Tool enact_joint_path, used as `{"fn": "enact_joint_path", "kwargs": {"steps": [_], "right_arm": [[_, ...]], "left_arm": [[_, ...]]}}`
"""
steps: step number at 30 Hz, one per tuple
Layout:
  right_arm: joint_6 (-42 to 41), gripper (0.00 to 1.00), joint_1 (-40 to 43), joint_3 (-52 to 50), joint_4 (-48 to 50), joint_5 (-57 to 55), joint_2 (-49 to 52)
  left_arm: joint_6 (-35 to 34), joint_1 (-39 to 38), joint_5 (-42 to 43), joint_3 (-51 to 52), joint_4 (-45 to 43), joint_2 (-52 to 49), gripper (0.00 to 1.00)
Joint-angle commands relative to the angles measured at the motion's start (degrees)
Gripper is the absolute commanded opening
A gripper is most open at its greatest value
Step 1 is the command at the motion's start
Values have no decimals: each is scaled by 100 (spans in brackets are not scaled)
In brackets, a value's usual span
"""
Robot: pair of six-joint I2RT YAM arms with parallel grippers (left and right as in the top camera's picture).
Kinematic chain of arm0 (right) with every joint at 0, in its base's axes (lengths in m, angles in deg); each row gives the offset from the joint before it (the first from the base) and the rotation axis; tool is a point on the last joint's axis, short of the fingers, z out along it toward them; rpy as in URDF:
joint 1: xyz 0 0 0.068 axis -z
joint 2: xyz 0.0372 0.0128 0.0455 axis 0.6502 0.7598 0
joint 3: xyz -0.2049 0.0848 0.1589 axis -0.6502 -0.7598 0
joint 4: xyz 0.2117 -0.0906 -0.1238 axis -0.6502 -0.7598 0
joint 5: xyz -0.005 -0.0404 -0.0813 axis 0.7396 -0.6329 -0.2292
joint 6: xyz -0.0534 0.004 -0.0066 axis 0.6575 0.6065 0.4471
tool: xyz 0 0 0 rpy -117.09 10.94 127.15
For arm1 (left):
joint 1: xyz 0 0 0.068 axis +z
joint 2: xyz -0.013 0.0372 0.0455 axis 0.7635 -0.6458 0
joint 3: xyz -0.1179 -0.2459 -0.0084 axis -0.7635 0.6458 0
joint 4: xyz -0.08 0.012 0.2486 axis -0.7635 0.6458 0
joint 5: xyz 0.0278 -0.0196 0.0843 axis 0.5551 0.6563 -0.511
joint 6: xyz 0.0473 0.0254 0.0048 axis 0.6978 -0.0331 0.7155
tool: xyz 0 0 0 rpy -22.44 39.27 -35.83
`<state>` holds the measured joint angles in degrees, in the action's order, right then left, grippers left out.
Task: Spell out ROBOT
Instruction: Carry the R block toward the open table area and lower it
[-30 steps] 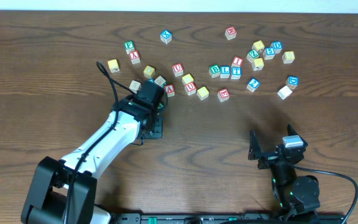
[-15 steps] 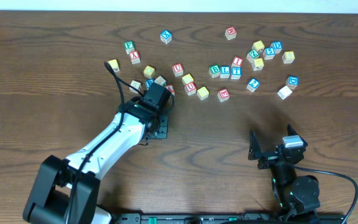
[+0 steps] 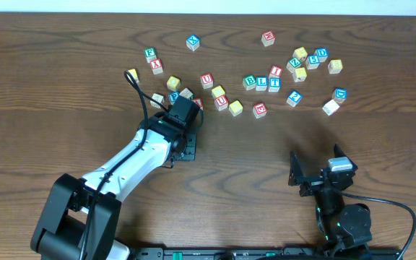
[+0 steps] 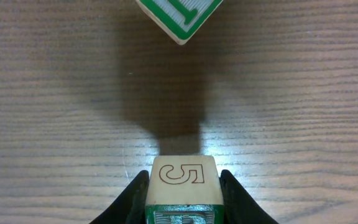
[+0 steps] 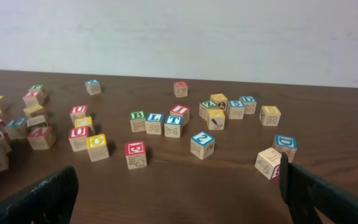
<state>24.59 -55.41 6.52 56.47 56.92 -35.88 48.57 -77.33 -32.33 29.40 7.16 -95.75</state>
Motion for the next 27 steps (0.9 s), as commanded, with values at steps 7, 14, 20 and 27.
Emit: {"fn": "enact_joint_path", "kwargs": {"steps": [7,14,20,27], "right_arm": [[44,99,57,-4,-24,33,2],[44,99,57,-4,-24,33,2],[44,99,57,-4,-24,31,2],[44,99,57,-4,-24,33,2]], "left_arm": [[11,-7,-52,155,-31,-72,8],[11,-7,-52,179,-107,-144,8],[13,-7,-52,190,-186,-273,8],[11,-7,-52,190,-210,-286,8]]}}
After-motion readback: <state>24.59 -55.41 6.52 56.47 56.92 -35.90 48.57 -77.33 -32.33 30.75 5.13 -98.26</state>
